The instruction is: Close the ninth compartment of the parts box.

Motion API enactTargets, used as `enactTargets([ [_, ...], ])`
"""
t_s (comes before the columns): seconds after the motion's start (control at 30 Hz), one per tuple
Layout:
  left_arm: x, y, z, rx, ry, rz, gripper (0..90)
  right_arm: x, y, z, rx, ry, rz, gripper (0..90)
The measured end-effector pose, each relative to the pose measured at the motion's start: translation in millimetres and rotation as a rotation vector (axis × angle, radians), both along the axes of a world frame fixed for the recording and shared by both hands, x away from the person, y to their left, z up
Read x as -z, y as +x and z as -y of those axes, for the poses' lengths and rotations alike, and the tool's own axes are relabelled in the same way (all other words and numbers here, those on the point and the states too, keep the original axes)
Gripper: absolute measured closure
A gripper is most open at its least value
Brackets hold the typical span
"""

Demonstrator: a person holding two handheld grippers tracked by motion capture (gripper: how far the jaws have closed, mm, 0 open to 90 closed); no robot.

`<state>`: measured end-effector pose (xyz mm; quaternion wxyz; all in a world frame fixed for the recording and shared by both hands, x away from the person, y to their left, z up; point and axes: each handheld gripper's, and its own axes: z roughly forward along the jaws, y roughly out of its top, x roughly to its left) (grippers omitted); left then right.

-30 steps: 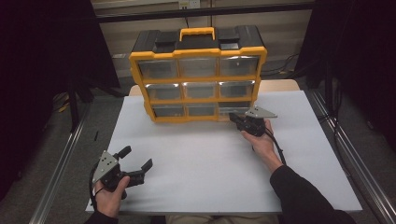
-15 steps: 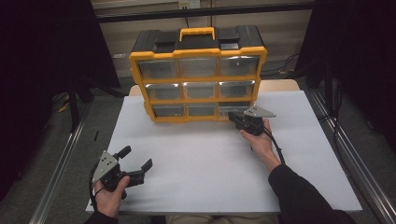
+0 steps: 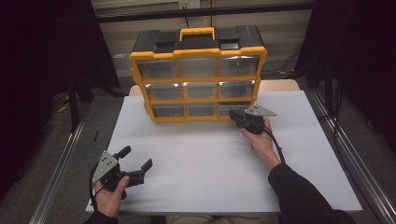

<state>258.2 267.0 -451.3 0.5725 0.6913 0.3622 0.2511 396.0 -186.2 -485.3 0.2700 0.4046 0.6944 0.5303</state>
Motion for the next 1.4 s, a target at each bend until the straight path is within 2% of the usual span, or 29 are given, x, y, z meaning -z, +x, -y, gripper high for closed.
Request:
enactTargets([
  [1.4,0.2,-0.3,0.0,-0.006,-0.006,-0.005,3.3,0.8,13.0,5.0,0.048,0.006,0.004,90.0],
])
